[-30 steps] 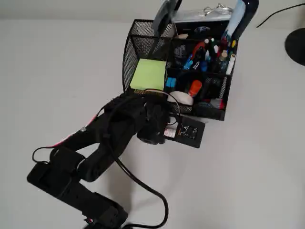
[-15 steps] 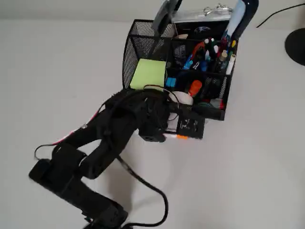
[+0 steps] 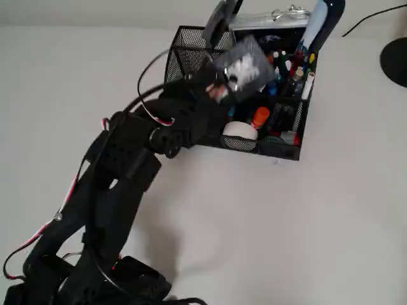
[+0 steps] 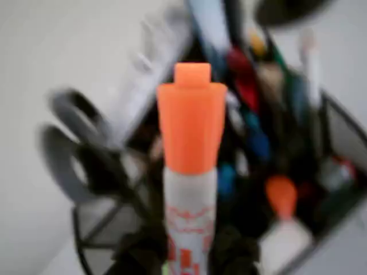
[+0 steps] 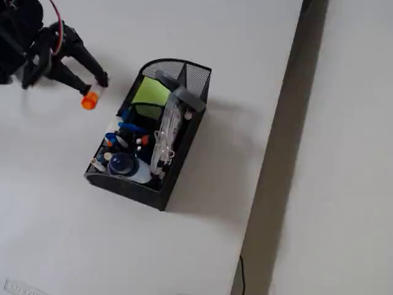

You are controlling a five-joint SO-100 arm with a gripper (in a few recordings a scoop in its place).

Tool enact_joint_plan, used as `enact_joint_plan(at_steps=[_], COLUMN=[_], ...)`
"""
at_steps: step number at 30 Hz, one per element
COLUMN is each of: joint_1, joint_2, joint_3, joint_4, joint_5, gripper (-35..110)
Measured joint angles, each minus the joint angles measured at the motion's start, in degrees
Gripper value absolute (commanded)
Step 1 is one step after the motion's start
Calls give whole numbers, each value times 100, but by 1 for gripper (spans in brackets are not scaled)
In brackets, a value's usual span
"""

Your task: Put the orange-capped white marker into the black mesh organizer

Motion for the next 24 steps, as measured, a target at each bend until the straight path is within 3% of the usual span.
enact_joint_plan(at_steps=[11,24], joint_1=[35,44], joint_2=[-1600,-2663], joint_3=[0,562], joint_4=[-3331,-5045], joint_5=[-1257,-1600], gripper=[0,3])
